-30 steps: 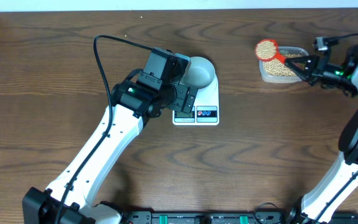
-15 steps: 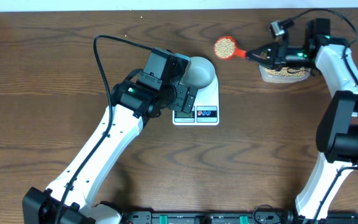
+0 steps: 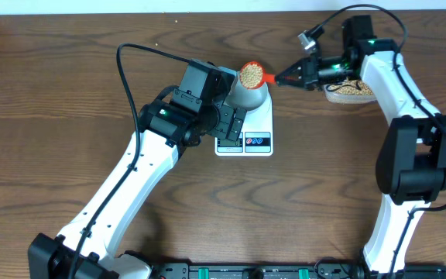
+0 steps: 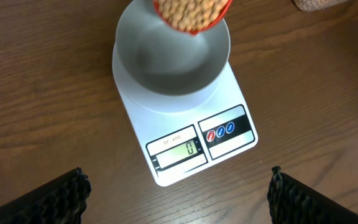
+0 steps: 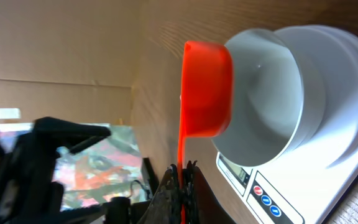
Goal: Scoop item into bowl and weigh 50g on scale
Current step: 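Carry filled red scoop left with right gripper over grey bowl, then tilt red scoop with right gripper to pour beans into bowl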
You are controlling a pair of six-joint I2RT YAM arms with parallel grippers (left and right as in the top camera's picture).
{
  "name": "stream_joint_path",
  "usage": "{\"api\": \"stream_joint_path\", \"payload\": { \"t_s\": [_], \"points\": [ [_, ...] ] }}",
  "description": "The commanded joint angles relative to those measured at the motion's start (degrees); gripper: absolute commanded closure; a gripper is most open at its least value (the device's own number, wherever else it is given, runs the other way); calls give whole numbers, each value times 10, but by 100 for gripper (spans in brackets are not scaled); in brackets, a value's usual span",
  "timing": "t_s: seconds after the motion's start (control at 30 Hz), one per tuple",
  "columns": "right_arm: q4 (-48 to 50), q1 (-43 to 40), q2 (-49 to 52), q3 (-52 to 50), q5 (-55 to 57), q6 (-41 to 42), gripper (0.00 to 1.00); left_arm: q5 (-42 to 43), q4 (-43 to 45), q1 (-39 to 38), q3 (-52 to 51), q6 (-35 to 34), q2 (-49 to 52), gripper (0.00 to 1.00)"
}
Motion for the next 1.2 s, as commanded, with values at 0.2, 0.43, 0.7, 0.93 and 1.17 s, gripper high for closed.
{"api": "stream_joint_path", "payload": {
  "t_s": [0.2,0.43,0.7,0.93,1.17],
  "points": [
    [2,38,1,14,91,10,99,1,-2,1,0,-1,-7,6],
    [-6,50,0,32,137,10,99,1,-2,1,0,-1,-7,6],
    [-44,76,-12,73,241,5,99,1,-2,1,0,-1,-7,6],
    [-49,97,-35,80,312,5,99,1,-2,1,0,-1,-7,6],
    [-50,98,-37,80,313,5,99,1,-2,1,0,-1,-7,6]
  ]
}}
